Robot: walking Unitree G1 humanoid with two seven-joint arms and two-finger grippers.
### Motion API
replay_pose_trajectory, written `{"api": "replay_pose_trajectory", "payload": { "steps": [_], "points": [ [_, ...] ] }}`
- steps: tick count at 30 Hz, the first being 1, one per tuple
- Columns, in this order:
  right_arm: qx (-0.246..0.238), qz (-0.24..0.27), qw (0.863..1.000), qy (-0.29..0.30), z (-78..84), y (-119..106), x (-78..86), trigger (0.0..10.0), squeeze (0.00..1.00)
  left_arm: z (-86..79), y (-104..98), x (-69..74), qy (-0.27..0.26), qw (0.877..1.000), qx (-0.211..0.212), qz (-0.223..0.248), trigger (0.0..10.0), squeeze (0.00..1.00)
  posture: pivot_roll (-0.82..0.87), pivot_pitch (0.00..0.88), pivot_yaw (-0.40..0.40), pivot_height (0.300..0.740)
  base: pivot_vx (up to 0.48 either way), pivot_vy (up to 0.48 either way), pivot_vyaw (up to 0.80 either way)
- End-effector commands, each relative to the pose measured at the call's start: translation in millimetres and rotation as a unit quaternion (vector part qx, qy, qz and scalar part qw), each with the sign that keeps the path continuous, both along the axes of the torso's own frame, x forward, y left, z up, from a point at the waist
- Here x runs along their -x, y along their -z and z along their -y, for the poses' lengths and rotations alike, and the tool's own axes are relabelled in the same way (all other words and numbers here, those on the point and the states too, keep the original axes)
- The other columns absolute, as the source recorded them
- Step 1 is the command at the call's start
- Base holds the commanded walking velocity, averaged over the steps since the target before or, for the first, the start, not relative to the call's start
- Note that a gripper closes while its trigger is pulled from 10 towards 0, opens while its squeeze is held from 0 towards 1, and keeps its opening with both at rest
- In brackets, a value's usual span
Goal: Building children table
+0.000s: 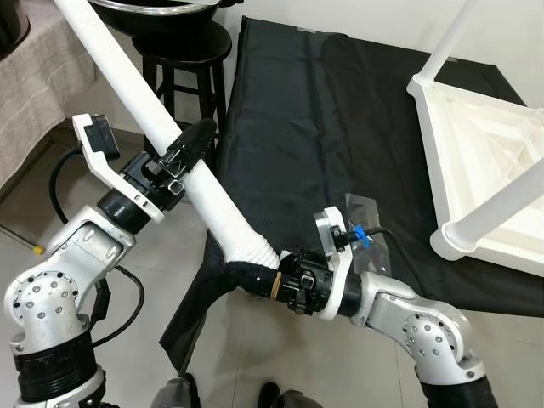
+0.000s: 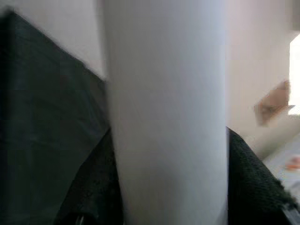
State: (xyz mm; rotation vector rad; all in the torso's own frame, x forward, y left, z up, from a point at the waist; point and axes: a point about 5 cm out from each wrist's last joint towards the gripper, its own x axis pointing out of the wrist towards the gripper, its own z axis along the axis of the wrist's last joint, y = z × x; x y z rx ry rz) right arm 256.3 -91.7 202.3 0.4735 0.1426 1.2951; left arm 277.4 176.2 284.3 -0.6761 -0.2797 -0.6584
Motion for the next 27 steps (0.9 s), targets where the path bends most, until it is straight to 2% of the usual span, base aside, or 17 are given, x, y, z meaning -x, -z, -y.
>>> {"api": "replay_pose_trajectory", "payload": {
  "steps": [1, 6, 7, 10, 13, 14, 17, 18, 20, 22, 23, 24, 25, 26, 27],
  "points": [
    [-0.014, 0.015, 1.000, -0.013, 1.2, -5.5, 3.6, 10.0, 1.00, -5.2, 7.9, -2.9, -0.024, 0.999, -0.009, -0.019, 10.0, 0.00, 0.10, 0.220, -0.145, 0.740, 0.000, 0.000, 0.00],
    [-0.008, 0.026, 1.000, 0.005, 4.9, -6.5, 1.2, 10.0, 1.00, -13.4, 11.5, -4.8, -0.050, 0.998, -0.018, -0.026, 10.0, 0.00, 0.09, 0.222, -0.144, 0.740, 0.000, 0.000, 0.00],
    [-0.002, 0.030, 0.999, 0.013, 7.6, -6.3, -0.3, 10.0, 0.00, -19.6, 11.6, -6.6, -0.068, 0.997, -0.020, -0.028, 10.0, 0.00, 0.09, 0.223, -0.145, 0.740, 0.000, 0.000, 0.00],
    [0.001, 0.033, 0.999, 0.017, 9.4, -6.0, -1.3, 10.0, 0.00, -23.8, 11.4, -7.8, -0.080, 0.996, -0.021, -0.030, 10.0, 0.00, 0.09, 0.223, -0.145, 0.740, 0.000, 0.000, 0.00],
    [0.009, 0.051, 0.996, 0.066, 19.6, -9.8, -10.0, 10.0, 0.00, -49.2, 11.6, -13.5, -0.166, 0.984, -0.035, -0.046, 10.0, 0.00, 0.09, 0.222, -0.145, 0.740, 0.000, 0.000, 0.00],
    [0.013, 0.050, 0.994, 0.092, 21.3, -11.1, -15.2, 10.0, 0.00, -55.8, 10.1, -13.6, -0.177, 0.983, -0.031, -0.048, 10.0, 0.00, 0.09, 0.221, -0.141, 0.740, 0.000, 0.000, 0.00],
    [0.015, 0.047, 0.993, 0.107, 21.9, -11.6, -18.5, 10.0, 0.00, -59.0, 9.0, -13.6, -0.180, 0.982, -0.027, -0.047, 10.0, 0.00, 0.09, 0.221, -0.141, 0.740, 0.000, 0.000, 0.00],
    [0.029, 0.053, 0.988, 0.140, 21.6, -13.9, -25.2, 10.0, 0.00, -62.8, 7.3, -13.5, -0.193, 0.979, -0.035, -0.047, 10.0, 0.00, 0.10, 0.221, -0.143, 0.740, 0.000, 0.000, 0.00],
    [0.029, 0.053, 0.988, 0.140, 21.6, -13.9, -25.2, 10.0, 0.00, -62.8, 7.3, -13.5, -0.193, 0.979, -0.035, -0.047, 10.0, 0.00, 0.10, 0.221, -0.143, 0.740, 0.000, 0.000, 0.00],
    [0.051, 0.082, 0.966, 0.240, 25.3, -24.1, -42.3, 10.0, 0.00, -71.6, 1.2, -13.8, -0.248, 0.963, -0.094, -0.042, 10.0, 0.00, 0.10, 0.219, -0.142, 0.740, 0.000, 0.000, 0.00],
    [0.051, 0.082, 0.966, 0.240, 25.3, -24.1, -42.3, 10.0, 0.00, -71.6, 1.2, -13.8, -0.248, 0.963, -0.094, -0.042, 10.0, 0.00, 0.10, 0.219, -0.142, 0.740, 0.000, 0.000, 0.00],
    [0.060, 0.104, 0.951, 0.284, 27.5, -30.7, -48.0, 10.0, 0.00, -73.4, -1.0, -13.5, -0.272, 0.952, -0.131, -0.038, 10.0, 0.00, 0.10, 0.216, -0.144, 0.740, 0.000, 0.000, 0.00],
    [0.073, 0.128, 0.938, 0.315, 28.5, -35.6, -50.6, 10.0, 0.00, -74.9, 0.3, -13.1, -0.299, 0.940, -0.158, -0.038, 0.0, 0.00, 0.10, 0.216, -0.142, 0.740, 0.000, 0.000, 0.00],
    [0.073, 0.128, 0.938, 0.315, 28.5, -35.6, -50.6, 10.0, 0.00, -74.9, 0.3, -13.1, -0.299, 0.940, -0.158, -0.038, 0.0, 0.00, 0.10, 0.216, -0.142, 0.740, 0.000, 0.000, 0.00],
    [0.081, 0.143, 0.929, 0.330, 28.7, -38.2, -51.3, 10.0, 0.00, -75.5, 1.8, -12.9, -0.315, 0.933, -0.172, -0.038, 0.0, 0.00, 0.10, 0.215, -0.141, 0.740, 0.000, 0.000, 0.00]
  ]
}}
